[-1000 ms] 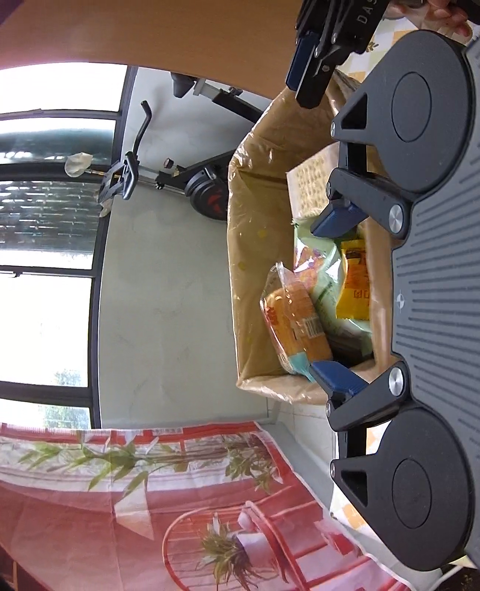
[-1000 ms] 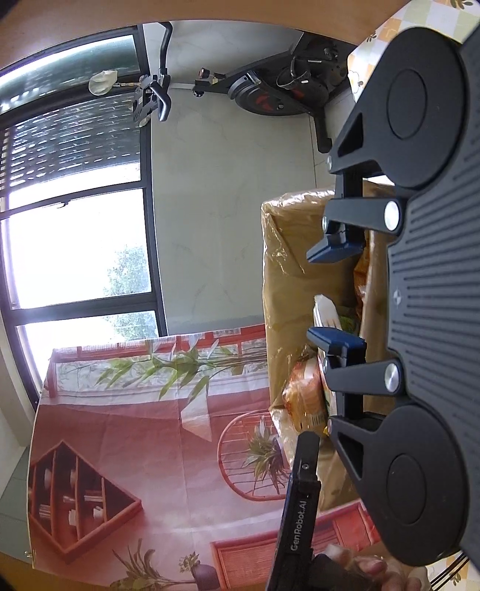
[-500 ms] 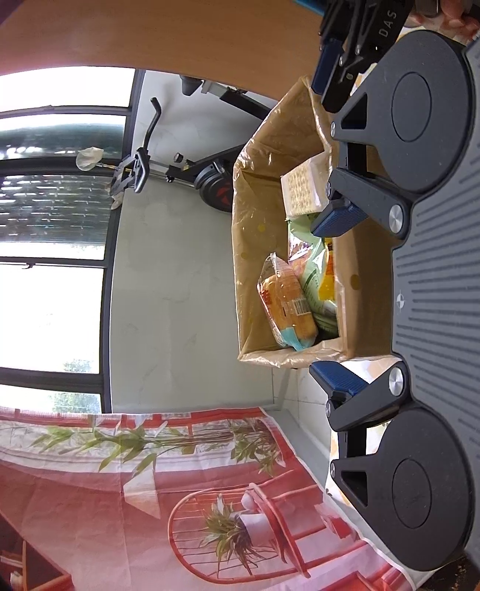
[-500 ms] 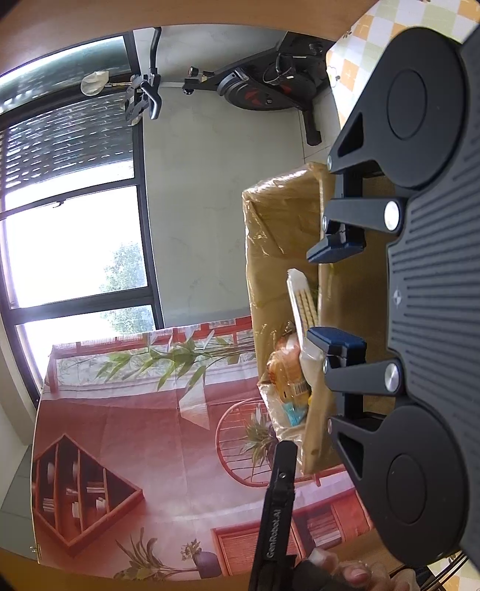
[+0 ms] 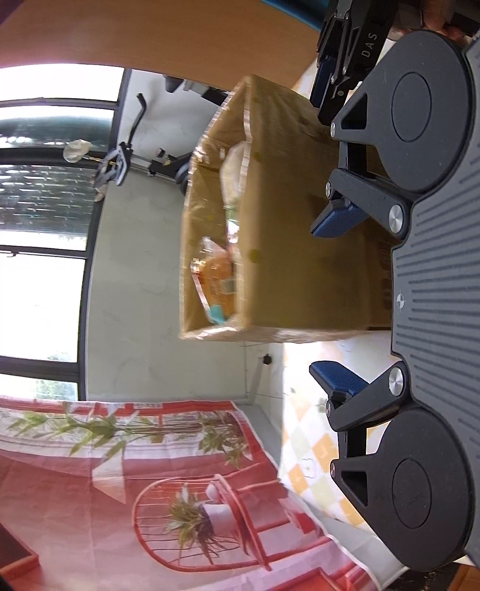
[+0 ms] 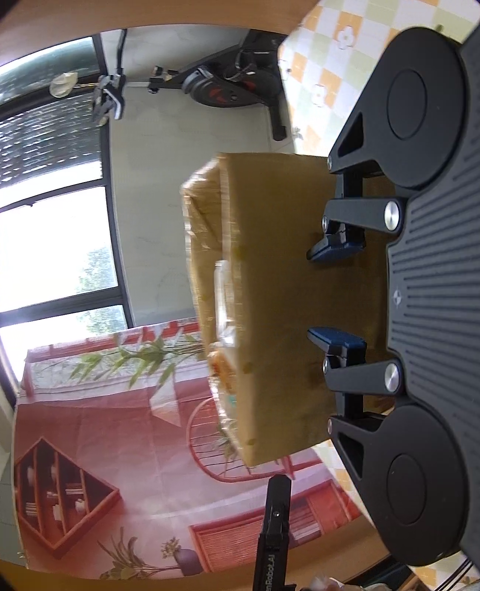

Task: Organize snacks
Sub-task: 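Move both tools back to the remaining packets beside the box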

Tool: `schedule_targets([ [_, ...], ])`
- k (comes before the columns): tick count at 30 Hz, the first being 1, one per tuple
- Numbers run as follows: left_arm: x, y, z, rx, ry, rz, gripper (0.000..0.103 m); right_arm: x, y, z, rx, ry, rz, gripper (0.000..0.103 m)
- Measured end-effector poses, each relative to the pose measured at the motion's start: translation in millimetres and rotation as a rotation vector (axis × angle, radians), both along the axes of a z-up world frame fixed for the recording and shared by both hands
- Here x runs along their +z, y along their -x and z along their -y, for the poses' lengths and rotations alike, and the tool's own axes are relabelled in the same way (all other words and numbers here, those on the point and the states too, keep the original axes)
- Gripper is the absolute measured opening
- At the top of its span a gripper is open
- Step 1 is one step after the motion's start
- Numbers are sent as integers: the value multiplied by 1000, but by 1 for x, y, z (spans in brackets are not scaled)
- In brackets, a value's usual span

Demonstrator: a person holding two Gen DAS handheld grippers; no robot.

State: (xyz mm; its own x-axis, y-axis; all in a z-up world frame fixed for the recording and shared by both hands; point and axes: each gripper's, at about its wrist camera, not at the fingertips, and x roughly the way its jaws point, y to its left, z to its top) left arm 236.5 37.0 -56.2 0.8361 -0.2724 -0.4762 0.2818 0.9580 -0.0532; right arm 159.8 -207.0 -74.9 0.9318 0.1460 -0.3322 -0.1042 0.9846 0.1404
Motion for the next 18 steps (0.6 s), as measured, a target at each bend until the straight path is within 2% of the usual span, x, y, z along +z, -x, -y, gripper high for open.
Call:
schedule_targets([
  [9,-42,-7,-4,0,-14,-102,74,-41,-10,-3,43,-7,-125,42],
  [16,-60,-11,-6,8,-7,-132,72,-65,-28,-17,112,33,-229,42],
  [18,-64,-12,-9,13,-1,-140,72,-72,-34,-24,134,57,-259,46],
])
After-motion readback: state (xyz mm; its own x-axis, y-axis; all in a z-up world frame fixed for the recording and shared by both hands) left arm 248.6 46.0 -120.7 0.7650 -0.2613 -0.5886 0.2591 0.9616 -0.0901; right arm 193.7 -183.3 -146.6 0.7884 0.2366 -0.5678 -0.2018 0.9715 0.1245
